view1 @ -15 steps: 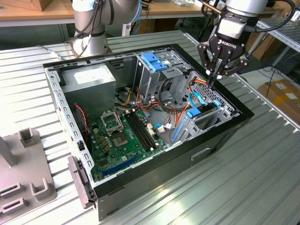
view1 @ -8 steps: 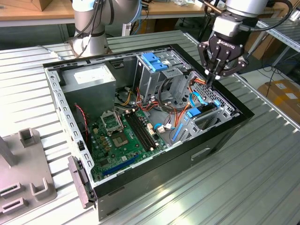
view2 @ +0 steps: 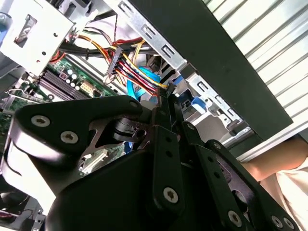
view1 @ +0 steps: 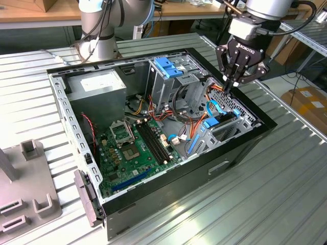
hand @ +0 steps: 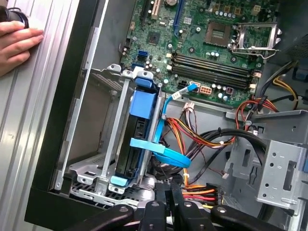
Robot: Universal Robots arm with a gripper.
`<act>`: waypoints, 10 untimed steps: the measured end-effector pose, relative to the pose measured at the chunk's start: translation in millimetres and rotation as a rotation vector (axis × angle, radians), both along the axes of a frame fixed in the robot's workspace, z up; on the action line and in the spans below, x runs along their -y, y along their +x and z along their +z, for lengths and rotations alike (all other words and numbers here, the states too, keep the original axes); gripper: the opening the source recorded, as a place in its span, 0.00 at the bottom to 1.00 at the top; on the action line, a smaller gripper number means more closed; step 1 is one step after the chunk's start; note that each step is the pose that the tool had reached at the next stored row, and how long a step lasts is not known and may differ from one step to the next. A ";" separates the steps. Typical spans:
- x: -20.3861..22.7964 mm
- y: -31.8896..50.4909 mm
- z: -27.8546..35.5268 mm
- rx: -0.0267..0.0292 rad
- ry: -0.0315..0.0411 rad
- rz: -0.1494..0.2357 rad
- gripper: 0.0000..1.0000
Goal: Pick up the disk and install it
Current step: 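Insert the second disk wire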
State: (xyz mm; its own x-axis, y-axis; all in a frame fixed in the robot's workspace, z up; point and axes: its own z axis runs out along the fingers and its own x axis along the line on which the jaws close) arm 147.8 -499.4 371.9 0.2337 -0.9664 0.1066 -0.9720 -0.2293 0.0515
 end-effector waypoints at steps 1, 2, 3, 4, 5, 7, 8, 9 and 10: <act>0.3 0.0 -0.1 0.0108 0.0052 0.000 0.16; 0.4 0.0 -0.2 0.0183 0.0111 -0.001 0.16; 0.6 0.0 0.3 0.0216 0.0119 -0.002 0.16; 0.6 0.0 2.7 0.0241 0.0120 -0.003 0.16; 0.8 0.0 5.6 0.0255 0.0120 -0.004 0.16; 1.5 0.0 9.9 0.0278 0.0124 -0.005 0.16; 2.0 0.0 10.5 0.0282 0.0124 -0.006 0.16; 2.7 0.0 10.9 0.0288 0.0122 -0.006 0.16; 3.5 -0.1 10.9 0.0302 0.0122 -0.006 0.16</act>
